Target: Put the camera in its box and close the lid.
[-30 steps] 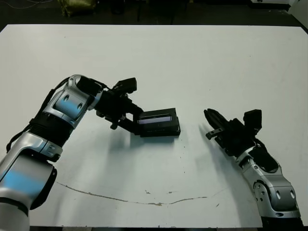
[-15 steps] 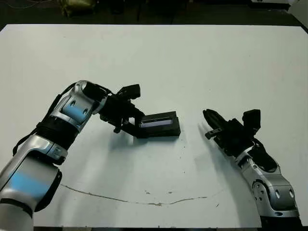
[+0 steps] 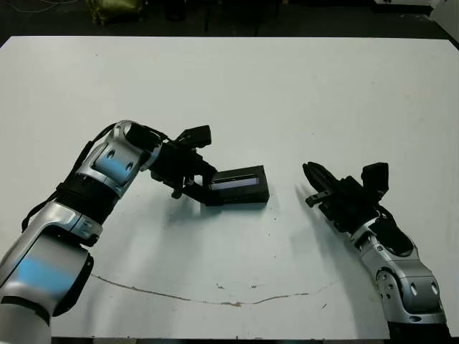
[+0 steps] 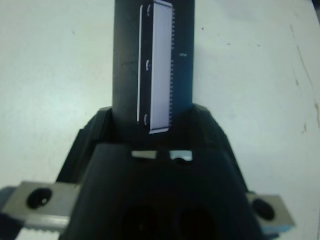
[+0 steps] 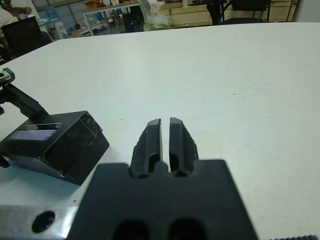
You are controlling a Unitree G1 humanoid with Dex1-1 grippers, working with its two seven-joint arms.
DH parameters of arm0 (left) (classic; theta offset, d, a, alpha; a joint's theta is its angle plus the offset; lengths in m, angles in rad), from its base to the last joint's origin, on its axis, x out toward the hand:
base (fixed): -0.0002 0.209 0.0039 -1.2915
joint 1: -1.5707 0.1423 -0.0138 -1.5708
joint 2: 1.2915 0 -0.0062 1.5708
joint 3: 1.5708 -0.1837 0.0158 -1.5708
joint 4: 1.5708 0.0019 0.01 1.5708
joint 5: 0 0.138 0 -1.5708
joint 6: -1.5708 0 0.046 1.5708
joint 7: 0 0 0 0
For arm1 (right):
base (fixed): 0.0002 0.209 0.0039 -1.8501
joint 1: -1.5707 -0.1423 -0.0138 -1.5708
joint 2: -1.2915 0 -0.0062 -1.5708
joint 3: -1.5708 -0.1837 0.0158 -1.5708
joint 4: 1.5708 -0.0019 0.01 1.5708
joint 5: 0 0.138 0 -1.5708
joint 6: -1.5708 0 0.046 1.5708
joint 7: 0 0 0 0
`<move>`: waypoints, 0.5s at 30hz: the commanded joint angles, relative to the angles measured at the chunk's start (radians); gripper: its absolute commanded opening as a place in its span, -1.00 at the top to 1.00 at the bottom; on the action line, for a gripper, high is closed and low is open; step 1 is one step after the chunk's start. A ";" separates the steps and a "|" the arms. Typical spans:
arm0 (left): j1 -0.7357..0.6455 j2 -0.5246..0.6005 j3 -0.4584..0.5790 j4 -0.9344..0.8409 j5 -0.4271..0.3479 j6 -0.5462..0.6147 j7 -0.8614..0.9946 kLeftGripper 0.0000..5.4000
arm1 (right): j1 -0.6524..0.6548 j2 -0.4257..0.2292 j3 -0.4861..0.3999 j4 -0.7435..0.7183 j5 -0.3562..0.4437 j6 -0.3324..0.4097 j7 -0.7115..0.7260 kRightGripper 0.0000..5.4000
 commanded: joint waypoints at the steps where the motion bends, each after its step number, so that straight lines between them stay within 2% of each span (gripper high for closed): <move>1: 0.003 -0.021 -0.029 0.011 0.011 0.034 -0.023 0.12 | 0.015 -0.006 0.006 0.009 -0.018 0.009 -0.009 1.00; 15: -0.038 -0.065 -0.043 0.085 0.038 -0.009 -0.049 0.12 | 0.018 0.005 0.000 0.027 -0.013 -0.016 0.006 1.00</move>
